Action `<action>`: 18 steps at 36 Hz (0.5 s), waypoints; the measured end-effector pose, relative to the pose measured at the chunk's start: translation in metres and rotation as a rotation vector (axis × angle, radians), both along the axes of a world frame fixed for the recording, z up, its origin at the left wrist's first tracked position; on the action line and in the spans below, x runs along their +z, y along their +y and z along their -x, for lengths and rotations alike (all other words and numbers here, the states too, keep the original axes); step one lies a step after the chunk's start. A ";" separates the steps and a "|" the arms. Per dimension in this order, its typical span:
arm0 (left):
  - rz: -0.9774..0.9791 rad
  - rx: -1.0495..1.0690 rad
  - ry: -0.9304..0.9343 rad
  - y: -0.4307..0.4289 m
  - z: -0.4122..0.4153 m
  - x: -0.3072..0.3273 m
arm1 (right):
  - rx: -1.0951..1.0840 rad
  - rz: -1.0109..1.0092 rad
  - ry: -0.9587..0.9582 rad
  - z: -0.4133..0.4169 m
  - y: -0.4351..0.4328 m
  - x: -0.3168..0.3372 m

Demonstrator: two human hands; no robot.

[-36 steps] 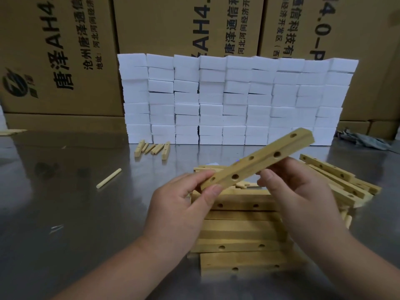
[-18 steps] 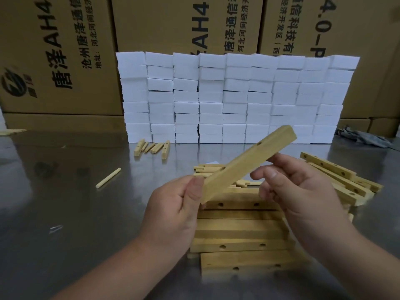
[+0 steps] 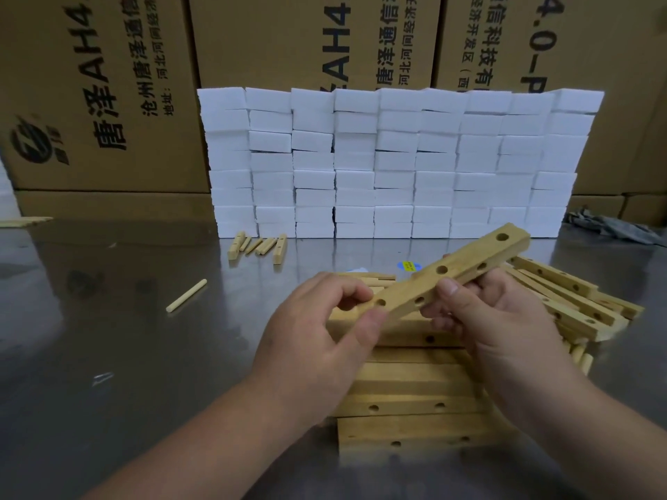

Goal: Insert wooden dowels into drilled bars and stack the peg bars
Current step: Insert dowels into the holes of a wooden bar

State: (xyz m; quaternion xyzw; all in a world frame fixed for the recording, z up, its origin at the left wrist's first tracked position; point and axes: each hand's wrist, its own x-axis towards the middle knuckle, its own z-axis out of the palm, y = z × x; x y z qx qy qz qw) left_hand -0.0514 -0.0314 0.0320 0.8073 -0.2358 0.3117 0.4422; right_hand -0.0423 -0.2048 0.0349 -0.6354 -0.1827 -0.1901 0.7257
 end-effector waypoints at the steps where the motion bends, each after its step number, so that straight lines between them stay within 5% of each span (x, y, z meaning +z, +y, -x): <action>1: 0.040 -0.013 0.016 0.000 -0.003 0.004 | -0.026 0.011 0.020 -0.001 -0.002 0.000; 6: 0.225 0.092 0.301 0.007 -0.050 0.026 | -0.144 0.004 0.044 -0.002 -0.010 0.001; 15: -0.379 0.204 0.675 0.016 -0.120 0.025 | -0.172 -0.008 -0.040 0.003 -0.013 0.007; 18: -0.430 0.158 0.721 0.013 -0.126 0.021 | -0.153 0.038 -0.036 -0.001 -0.015 0.004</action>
